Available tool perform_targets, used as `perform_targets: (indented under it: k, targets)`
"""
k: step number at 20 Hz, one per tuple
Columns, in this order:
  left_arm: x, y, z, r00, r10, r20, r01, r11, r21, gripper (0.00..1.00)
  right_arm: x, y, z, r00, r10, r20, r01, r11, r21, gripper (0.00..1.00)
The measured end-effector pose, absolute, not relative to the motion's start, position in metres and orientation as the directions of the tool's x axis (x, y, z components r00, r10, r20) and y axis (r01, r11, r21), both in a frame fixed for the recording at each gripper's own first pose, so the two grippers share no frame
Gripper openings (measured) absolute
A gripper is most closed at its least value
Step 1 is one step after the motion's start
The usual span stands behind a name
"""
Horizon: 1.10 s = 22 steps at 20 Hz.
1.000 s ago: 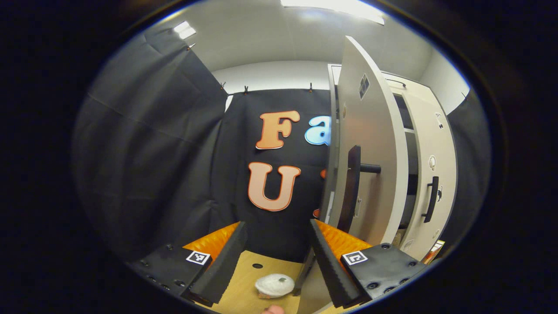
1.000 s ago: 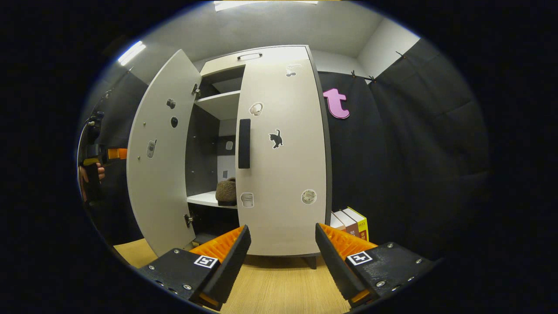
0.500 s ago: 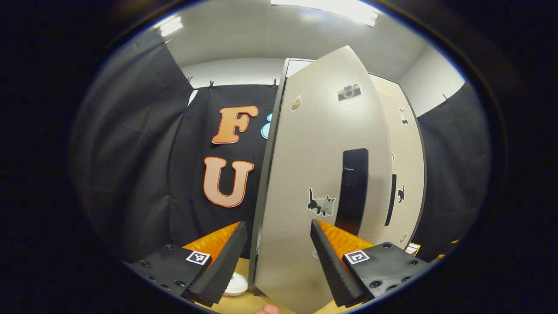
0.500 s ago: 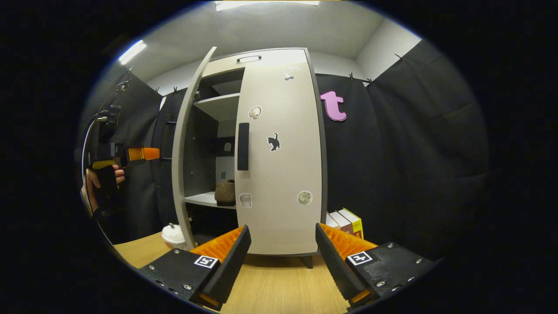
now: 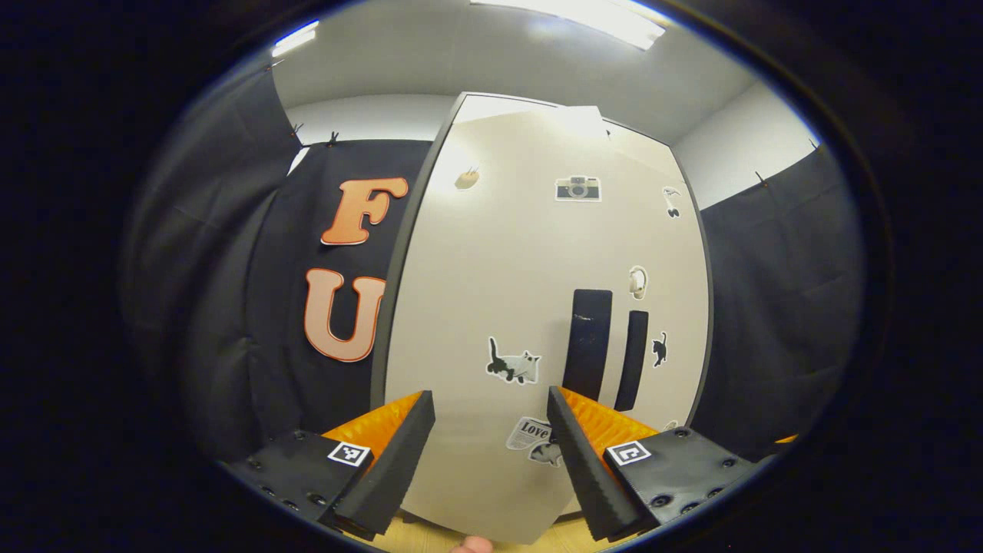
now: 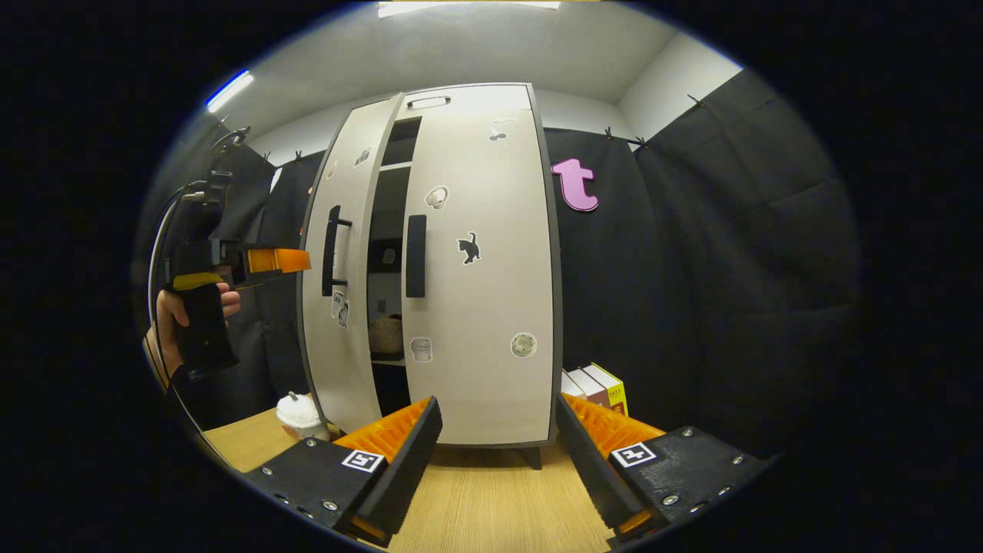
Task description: Grab one shoe with the right hand and put it into the shoe cabinet, grab the other shoe with the left hand and put it into the shoe cabinet; then close the right door with the right hand and the left door with the left hand.
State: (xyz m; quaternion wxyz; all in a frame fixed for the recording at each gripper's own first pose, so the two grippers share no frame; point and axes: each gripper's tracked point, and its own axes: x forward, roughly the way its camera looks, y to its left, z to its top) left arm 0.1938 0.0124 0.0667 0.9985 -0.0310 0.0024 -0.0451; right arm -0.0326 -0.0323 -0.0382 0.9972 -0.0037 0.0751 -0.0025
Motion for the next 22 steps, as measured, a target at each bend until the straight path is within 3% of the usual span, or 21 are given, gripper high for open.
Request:
perform_targets:
  k: [6, 12, 22]
  targets:
    - [0.223, -0.009, 0.046, 0.993, -0.107, -0.042, 0.103, 0.990, -0.097, 0.93, -0.030, -0.034, -0.037, 0.989, -0.010, -0.148, 0.008, 1.000, -0.010, 0.92]
    - [0.253, -0.027, 0.038, 0.993, -0.110, -0.050, 0.108, 0.993, -0.049, 0.99, -0.025, -0.036, -0.037, 0.989, -0.012, -0.149, 0.011, 1.000, -0.008, 0.92]
    - [0.268, -0.035, 0.032, 0.993, -0.111, -0.049, 0.109, 0.993, -0.046, 0.96, -0.022, -0.041, -0.041, 0.987, -0.018, -0.158, 0.019, 1.000, 0.003, 0.92]
